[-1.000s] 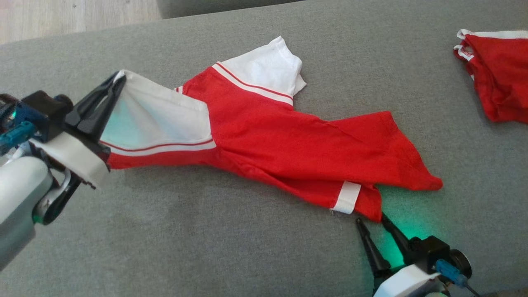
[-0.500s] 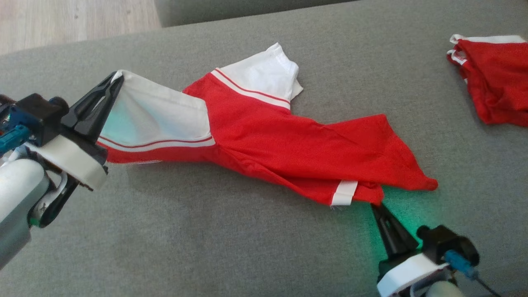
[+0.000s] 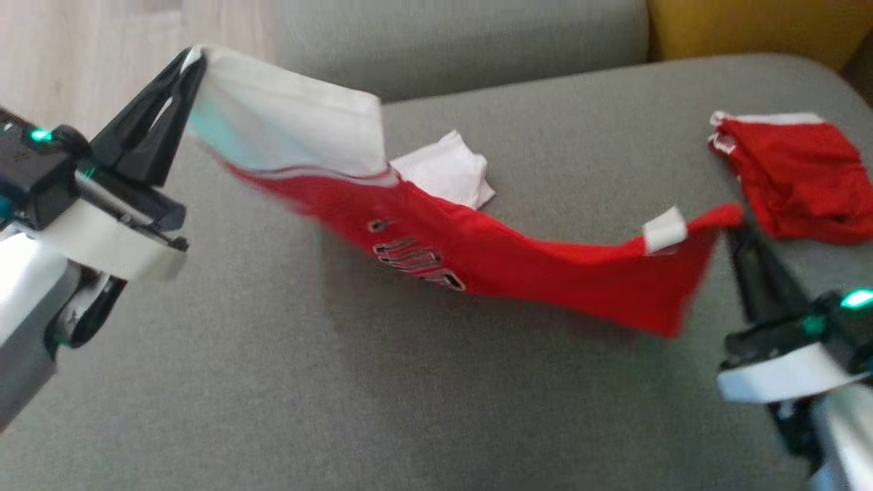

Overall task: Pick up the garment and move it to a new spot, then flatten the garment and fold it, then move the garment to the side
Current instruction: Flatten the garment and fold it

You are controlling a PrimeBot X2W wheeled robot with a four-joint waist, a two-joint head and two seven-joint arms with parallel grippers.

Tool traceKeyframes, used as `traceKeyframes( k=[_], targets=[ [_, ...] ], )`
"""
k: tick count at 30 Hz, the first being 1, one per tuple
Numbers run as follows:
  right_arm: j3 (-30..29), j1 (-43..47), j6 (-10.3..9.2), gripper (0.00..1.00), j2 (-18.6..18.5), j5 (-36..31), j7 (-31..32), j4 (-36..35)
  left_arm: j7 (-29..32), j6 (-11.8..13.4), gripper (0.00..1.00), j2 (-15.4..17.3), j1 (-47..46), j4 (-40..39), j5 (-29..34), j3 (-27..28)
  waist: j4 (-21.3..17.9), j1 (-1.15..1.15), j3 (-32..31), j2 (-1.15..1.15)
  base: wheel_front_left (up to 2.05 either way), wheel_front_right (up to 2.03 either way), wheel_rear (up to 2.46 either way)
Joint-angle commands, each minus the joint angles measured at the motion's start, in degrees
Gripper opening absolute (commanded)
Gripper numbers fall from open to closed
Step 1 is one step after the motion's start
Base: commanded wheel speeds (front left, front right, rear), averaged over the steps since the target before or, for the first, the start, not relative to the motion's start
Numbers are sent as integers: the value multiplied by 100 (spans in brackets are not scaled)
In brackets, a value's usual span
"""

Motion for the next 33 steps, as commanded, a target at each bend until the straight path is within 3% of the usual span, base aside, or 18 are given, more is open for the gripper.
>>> traceKeyframes(
  k=[1, 10, 17, 23, 28, 33],
  targets=[
    [44, -253, 39, 0, -177, -50, -37, -228, -51, -4, 0, 163, -160, -110, 35, 391, 42, 1, -181, 0, 0, 0, 0],
    [-103, -1641, 39, 0, -1492, -116, 405, -892, -53, -385, 0, -275, -558, -573, 348, 1446, 228, 1, -515, 0, 0, 0, 0],
    [101, -2884, 39, 0, -2197, -11, 816, -844, -53, -781, 0, -583, -1330, -233, 499, 1953, 415, 1, -492, 0, 0, 0, 0],
    [815, -3951, 39, 0, -2269, 293, 844, 315, 96, -1053, 0, -949, -1979, 854, 479, 1723, 581, 1, -160, 0, 0, 0, 0],
    [1379, -4972, 39, 0, -2160, 467, 805, 1299, 166, -1155, 0, -1270, -2673, 1781, 581, 1455, 731, 1, 625, 0, 0, 0, 0],
    [1449, -6162, 39, 0, -1929, 213, 534, 2137, 36, -1179, 0, -1549, -3561, 2525, 831, 1432, 711, 1, 1323, 0, 0, 0, 0]
  ],
)
